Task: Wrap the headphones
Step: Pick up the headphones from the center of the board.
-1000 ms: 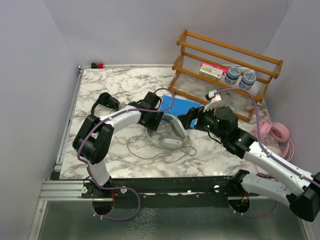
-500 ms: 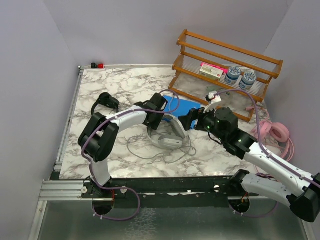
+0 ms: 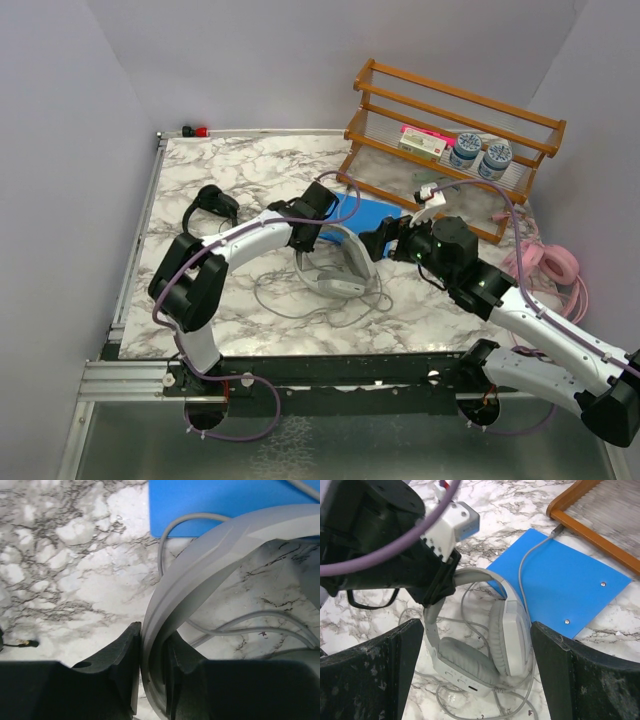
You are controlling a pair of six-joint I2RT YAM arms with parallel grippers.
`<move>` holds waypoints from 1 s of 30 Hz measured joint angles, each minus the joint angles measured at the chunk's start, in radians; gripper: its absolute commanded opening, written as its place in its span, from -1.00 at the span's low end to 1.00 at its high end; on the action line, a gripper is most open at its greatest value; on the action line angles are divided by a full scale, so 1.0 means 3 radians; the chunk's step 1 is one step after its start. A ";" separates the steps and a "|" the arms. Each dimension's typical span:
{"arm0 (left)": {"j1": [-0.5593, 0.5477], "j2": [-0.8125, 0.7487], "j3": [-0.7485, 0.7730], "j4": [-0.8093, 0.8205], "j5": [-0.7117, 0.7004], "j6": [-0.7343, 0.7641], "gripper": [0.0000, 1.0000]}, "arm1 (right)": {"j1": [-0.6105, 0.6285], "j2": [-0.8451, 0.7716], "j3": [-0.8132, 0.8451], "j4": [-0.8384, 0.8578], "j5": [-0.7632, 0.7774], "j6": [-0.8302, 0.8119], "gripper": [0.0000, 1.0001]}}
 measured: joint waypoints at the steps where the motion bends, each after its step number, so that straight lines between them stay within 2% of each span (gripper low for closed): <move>1: -0.0006 -0.0061 0.0000 -0.0022 -0.0034 -0.0010 -1.00 | 0.0000 0.0000 0.0000 -0.0005 0.0004 -0.0004 0.96; 8: -0.0013 -0.0549 -0.0245 -0.0015 -0.0389 -0.0139 -1.00 | 0.0000 0.0000 -0.0001 -0.0005 0.0053 -0.0028 1.00; 13: 0.0001 -0.1110 -0.0600 -0.0005 -0.0670 -0.0422 -1.00 | 0.0000 0.0000 0.0011 -0.0046 0.0164 -0.0013 1.00; 20: 0.0346 -0.1883 -0.0750 -0.0060 -0.0529 -0.0664 -1.00 | 0.0000 -0.0003 0.0173 -0.0212 0.0271 0.0186 1.00; 24: 0.0407 -0.2178 -0.0589 -0.0228 -0.0412 -0.0685 -1.00 | 0.0000 -0.0195 -0.0058 0.0010 0.0165 0.0060 1.00; 30: 0.0403 -0.2248 0.0118 -0.0674 -0.0153 -0.0792 -1.00 | 0.0000 -0.0514 -0.0537 0.0490 -0.0089 -0.0112 1.00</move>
